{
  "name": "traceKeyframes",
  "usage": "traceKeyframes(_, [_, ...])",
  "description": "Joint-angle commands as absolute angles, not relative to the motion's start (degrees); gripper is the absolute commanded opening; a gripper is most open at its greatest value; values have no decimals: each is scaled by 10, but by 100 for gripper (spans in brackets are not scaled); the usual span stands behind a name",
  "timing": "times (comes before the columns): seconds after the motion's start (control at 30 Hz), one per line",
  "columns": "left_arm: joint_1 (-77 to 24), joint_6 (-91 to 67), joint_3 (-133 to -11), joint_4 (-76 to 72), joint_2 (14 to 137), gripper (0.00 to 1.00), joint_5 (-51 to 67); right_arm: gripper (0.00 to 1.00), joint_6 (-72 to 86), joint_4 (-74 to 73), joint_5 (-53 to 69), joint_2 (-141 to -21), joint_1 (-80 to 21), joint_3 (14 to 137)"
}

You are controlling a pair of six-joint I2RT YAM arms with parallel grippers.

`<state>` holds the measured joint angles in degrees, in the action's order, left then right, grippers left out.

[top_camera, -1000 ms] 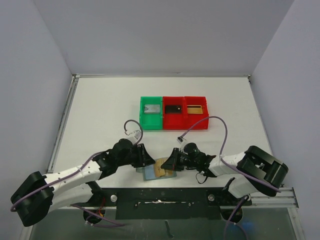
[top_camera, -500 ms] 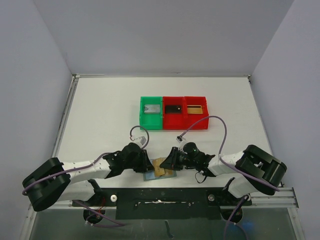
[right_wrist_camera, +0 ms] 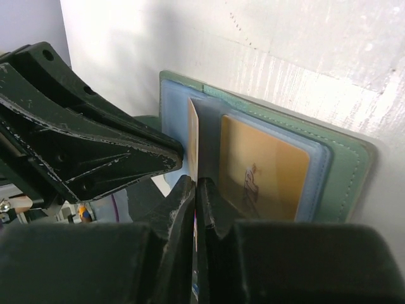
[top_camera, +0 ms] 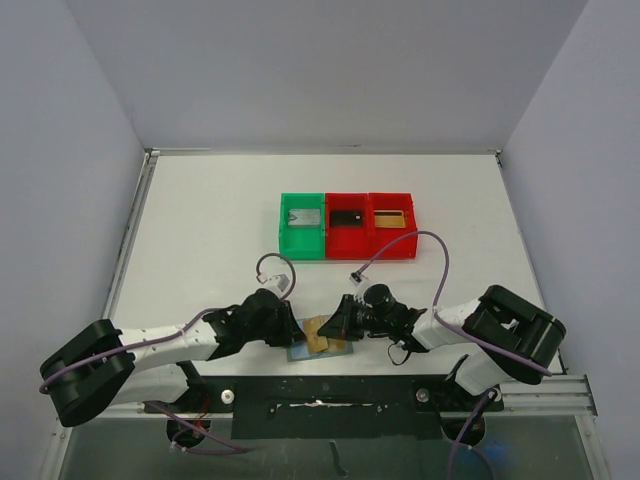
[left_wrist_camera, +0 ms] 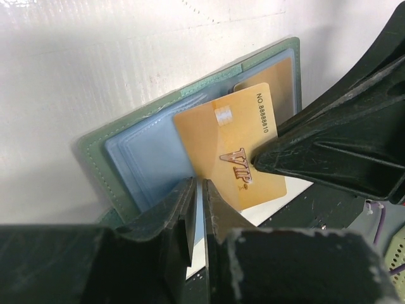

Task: Take the credit cards out of the card holder

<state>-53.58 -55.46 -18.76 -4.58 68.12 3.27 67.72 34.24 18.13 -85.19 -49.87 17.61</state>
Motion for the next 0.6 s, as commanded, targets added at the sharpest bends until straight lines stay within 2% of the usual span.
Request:
traceKeyframes(0.0, [-537, -551, -169, -5, 675, 10, 8, 0, 652, 349, 166, -824, -496, 181])
traceKeyframes(0.2, [-536, -552, -163, -23, 664, 10, 20, 1, 642, 307, 141, -772, -493, 170])
traceKeyframes(0.57, [-536, -543, -183, -46, 689, 10, 37, 16, 642, 318, 170, -840, -503, 204])
